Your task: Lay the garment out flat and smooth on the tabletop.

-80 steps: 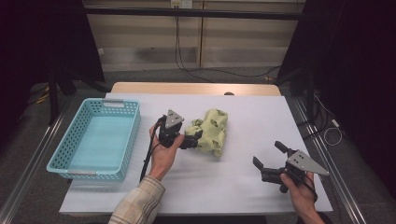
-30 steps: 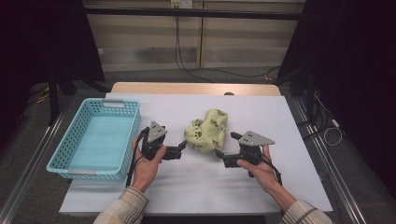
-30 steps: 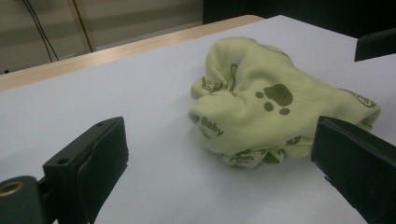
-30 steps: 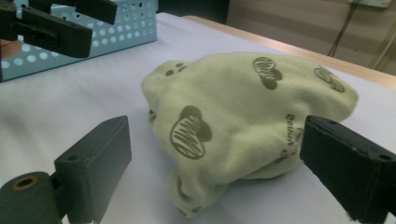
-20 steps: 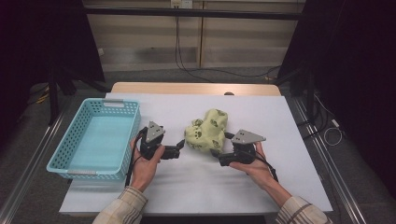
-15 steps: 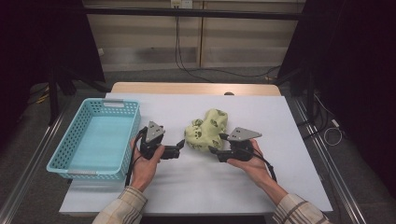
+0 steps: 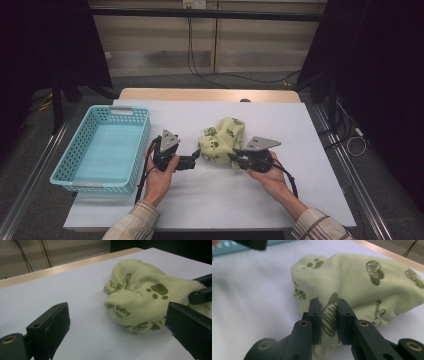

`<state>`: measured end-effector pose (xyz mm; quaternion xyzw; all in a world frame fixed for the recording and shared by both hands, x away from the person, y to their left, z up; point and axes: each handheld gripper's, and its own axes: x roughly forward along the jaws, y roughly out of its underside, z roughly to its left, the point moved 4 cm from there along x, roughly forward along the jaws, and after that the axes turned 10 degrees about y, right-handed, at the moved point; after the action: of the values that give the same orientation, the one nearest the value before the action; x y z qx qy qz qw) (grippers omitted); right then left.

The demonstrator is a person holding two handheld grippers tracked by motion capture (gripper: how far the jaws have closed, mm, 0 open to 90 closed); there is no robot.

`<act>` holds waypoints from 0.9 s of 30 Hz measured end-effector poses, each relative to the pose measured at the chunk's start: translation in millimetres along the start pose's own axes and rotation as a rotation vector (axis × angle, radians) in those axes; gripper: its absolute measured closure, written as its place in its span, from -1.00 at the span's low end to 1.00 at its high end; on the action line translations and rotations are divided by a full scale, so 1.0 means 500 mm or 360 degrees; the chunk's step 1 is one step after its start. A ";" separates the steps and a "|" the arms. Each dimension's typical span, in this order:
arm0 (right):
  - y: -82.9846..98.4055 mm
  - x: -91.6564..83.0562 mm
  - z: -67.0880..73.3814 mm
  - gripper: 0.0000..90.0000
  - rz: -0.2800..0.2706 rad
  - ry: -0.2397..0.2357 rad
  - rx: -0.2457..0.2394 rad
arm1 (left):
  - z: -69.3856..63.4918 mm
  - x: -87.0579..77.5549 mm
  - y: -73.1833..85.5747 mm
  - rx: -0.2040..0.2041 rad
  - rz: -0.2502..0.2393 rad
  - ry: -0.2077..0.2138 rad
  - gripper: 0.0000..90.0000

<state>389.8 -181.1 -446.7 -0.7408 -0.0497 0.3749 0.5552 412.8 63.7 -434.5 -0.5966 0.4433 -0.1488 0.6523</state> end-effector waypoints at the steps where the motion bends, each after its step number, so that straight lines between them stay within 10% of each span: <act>1: 0.000 0.000 0.000 0.71 0.0000 0.0000 0.0000 | -0.001 0.003 0.000 -0.0024 -0.0015 0.0022 -0.85; 12: -0.035 -0.030 -0.018 0.73 -0.0108 -0.0002 0.0033 | -0.027 0.047 0.010 0.0107 0.0080 0.0173 -0.78; 17: -0.046 -0.042 -0.022 0.73 -0.0140 -0.0005 0.0045 | -0.034 0.070 0.019 0.0064 0.0126 0.0235 -0.62; 27: -0.047 -0.045 -0.031 0.73 -0.0135 0.0002 0.0053 | -0.049 0.087 0.011 -0.0054 0.0134 0.0266 0.28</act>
<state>391.3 -195.7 -413.6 -0.7289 -0.0746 0.3514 0.5828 417.0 17.6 -454.3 -0.5740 0.5232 -0.1629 0.6085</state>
